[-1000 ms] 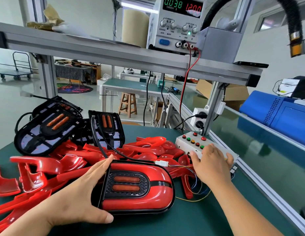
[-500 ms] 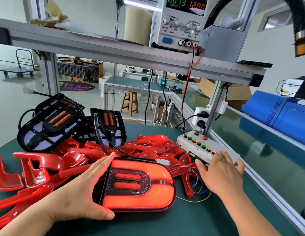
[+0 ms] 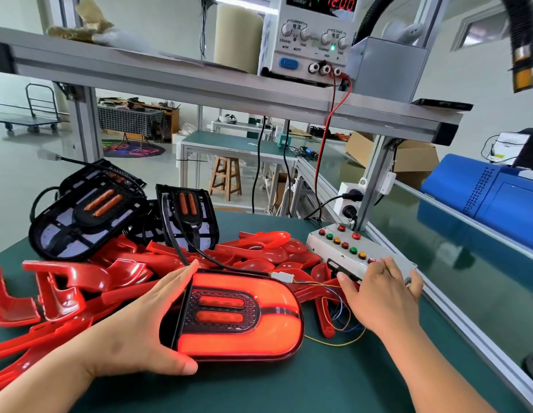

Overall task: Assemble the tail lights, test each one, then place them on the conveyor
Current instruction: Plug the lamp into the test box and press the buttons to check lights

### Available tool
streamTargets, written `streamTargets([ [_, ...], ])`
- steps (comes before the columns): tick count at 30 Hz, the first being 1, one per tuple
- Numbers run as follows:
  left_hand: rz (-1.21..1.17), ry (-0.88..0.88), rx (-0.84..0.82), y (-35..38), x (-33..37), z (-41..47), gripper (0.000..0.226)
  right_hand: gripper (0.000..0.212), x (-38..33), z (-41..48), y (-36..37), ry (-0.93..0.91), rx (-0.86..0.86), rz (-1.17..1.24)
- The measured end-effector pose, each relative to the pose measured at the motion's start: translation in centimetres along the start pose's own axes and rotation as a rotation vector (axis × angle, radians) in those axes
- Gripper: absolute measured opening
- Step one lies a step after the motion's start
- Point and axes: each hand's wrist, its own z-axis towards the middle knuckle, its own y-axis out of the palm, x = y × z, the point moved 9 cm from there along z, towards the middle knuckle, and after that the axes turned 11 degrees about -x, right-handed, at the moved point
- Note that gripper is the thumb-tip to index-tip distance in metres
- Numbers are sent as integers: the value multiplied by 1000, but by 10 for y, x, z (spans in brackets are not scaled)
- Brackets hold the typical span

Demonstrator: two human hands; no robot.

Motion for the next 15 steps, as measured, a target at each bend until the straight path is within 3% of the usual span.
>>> streamTargets([
  [6,-9,-11,-26,2,-1,0,135,83,-4,17,-13,-14,-64,36],
  [11,-24,-17,-29,4,-3,1,134,92,-55,45,-23,-243,-118,88],
  [15,-17,-12,-32,4,-2,1,134,103,-85,68,-17,-322,-159,14],
])
